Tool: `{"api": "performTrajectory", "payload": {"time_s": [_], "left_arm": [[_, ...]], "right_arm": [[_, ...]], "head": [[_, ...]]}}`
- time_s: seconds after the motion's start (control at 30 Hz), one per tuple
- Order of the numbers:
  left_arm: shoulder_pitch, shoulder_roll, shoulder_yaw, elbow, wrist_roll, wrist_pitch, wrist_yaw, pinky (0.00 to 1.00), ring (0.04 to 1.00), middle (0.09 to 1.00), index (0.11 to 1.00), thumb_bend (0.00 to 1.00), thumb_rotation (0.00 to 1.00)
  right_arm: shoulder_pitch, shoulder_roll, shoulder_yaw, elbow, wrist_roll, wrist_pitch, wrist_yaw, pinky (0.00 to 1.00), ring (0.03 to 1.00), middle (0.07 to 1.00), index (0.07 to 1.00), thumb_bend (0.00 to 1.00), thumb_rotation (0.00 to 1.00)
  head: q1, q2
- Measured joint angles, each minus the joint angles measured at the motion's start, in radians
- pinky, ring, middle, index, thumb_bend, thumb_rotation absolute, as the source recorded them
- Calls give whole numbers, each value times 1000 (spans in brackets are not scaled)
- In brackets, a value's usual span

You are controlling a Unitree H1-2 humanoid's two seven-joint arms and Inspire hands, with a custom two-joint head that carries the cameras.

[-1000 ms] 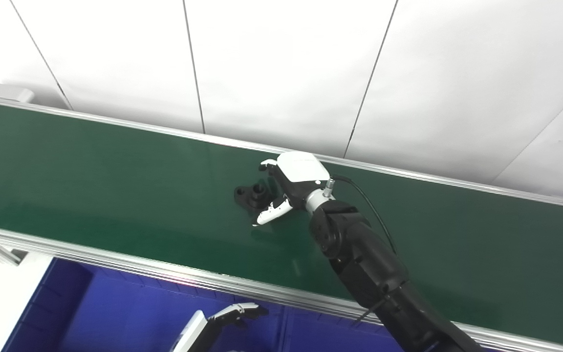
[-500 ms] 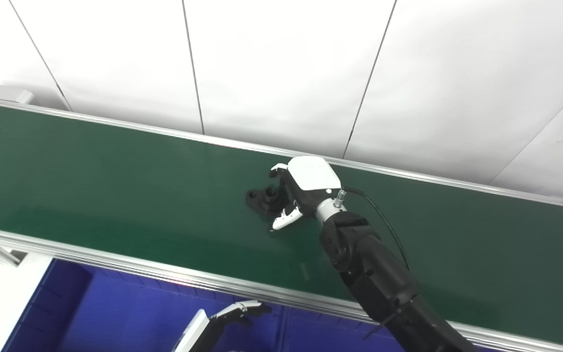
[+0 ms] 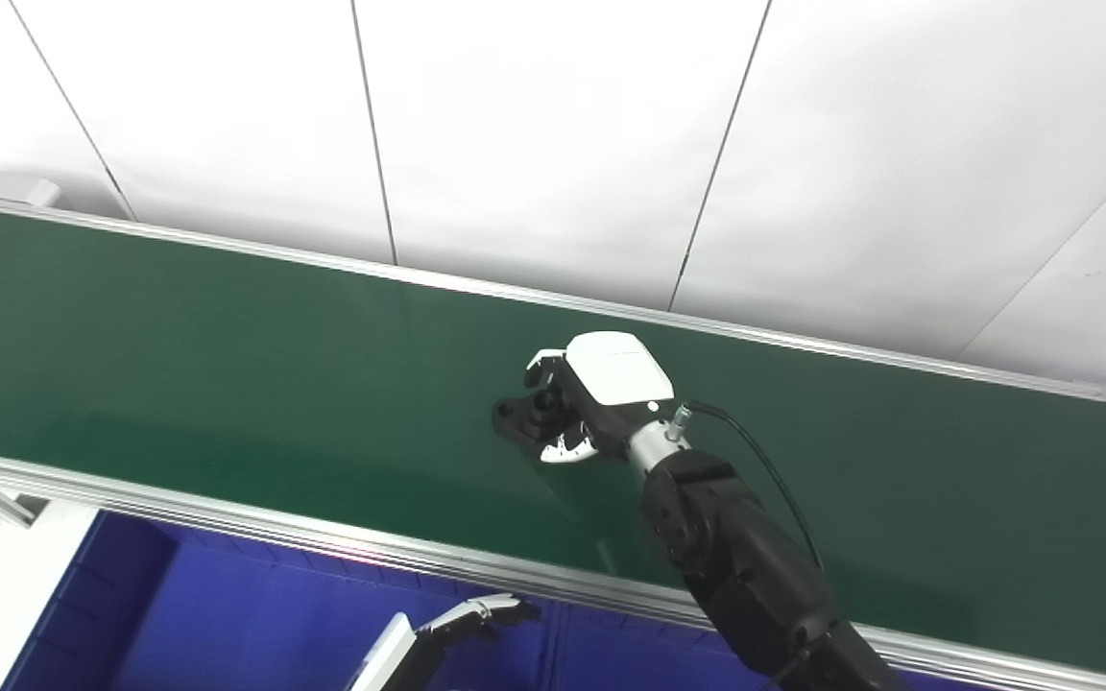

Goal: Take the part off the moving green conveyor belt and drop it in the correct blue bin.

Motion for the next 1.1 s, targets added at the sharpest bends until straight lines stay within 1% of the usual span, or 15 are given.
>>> {"api": "performTrajectory", "payload": {"time_s": [0.07,0.17,0.3,0.33,0.37,0.43,0.47,0.57,0.63,0.7,0.8,0.87,0.93,1.0,1.1], "left_arm": [[0,0,0,-6,0,0,0,677,768,824,766,689,416],[0,0,0,-10,0,0,0,675,766,820,765,693,419],[2,0,2,-10,0,0,-2,677,768,822,766,693,423],[3,0,3,-11,0,0,-3,675,768,822,766,690,426],[4,0,4,-12,0,0,-3,675,768,822,766,689,427],[5,1,5,-12,0,0,-3,669,762,819,762,696,425],[5,0,5,-12,0,0,-1,670,762,819,761,698,428],[6,1,8,-12,0,0,-2,675,764,821,763,700,421],[7,1,12,-12,-1,0,-4,674,764,822,763,705,420],[7,1,16,-12,-1,0,-10,670,761,821,762,705,415],[7,1,20,-12,-1,0,-11,672,763,821,761,707,410],[9,1,23,-12,-1,0,-11,673,763,821,761,705,414],[10,1,23,-12,-1,0,-11,674,763,822,763,705,417],[10,1,23,-13,-1,0,-11,673,764,822,763,699,411],[11,2,24,-13,-1,0,-12,674,765,823,763,702,408]], "right_arm": [[2,2,4,0,3,-3,-1,422,521,491,689,562,0],[6,6,6,0,6,-6,-5,378,474,490,675,562,0],[15,6,7,4,13,-27,-27,376,474,489,659,561,0],[17,7,8,4,14,-30,-29,363,458,474,581,540,0],[18,8,9,4,14,-32,-31,358,453,468,555,532,0],[19,7,11,6,19,-44,-39,293,375,448,513,528,0],[20,6,11,9,23,-54,-47,269,349,443,508,526,0],[27,-5,11,15,23,-93,-83,240,317,437,503,525,0],[32,-11,11,15,24,-103,-104,228,302,424,505,524,0],[35,-16,11,16,24,-111,-120,187,250,422,496,524,0],[37,-20,11,18,24,-117,-142,149,205,420,489,525,0],[41,-22,10,16,24,-121,-153,152,212,416,489,526,0],[45,-25,7,4,26,-122,-153,139,196,419,488,527,0],[55,-28,-1,-13,31,-122,-151,128,185,435,487,528,0],[79,-31,-10,-46,34,-122,-141,138,195,427,488,528,0]], "head": [[0,0],[2,5],[2,6],[2,6],[2,6],[0,11],[0,11],[0,9],[2,9],[2,9],[2,11],[2,9],[-2,9],[-3,11],[-5,11]]}}
